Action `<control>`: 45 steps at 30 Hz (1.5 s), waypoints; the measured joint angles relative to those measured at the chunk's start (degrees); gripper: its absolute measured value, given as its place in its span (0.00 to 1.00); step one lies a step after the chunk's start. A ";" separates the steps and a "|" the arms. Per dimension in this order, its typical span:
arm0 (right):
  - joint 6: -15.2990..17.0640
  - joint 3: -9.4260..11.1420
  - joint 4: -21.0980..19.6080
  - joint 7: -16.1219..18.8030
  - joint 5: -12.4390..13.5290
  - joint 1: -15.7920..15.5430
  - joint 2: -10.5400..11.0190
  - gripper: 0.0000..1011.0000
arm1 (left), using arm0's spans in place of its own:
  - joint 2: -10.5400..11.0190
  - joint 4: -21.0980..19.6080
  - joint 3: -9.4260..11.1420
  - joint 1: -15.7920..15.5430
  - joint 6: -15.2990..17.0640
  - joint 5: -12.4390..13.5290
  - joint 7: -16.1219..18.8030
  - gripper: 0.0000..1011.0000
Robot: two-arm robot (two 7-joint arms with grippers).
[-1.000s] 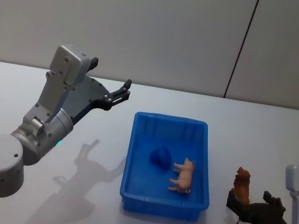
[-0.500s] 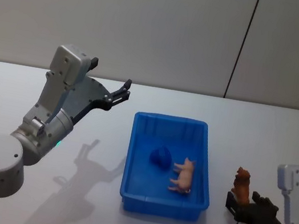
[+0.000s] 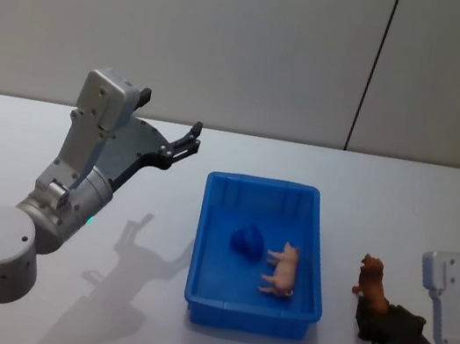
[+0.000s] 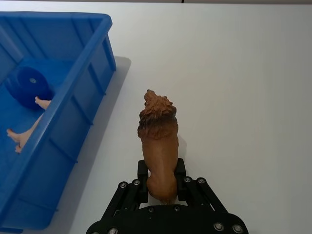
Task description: Pick up the two dolls from the table and place them into the box.
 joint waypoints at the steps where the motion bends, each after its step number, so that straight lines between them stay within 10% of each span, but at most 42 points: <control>1: -0.11 0.00 -0.10 0.03 -0.13 0.01 0.00 0.29 | 0.00 0.00 0.00 0.00 0.00 0.00 0.00 0.99; 22: -5.67 -0.58 -7.50 2.75 -5.61 -0.32 0.51 0.29 | 0.00 0.00 0.00 0.00 0.00 0.00 0.00 0.99; 38: -9.71 -2.14 -9.12 12.40 -8.79 2.94 -0.95 0.29 | 0.00 0.00 0.00 0.00 0.00 0.00 0.00 0.99; 45: -10.75 -3.09 -6.95 17.21 -9.63 5.41 -2.40 0.47 | 0.00 0.00 0.00 0.00 0.00 0.00 0.00 0.99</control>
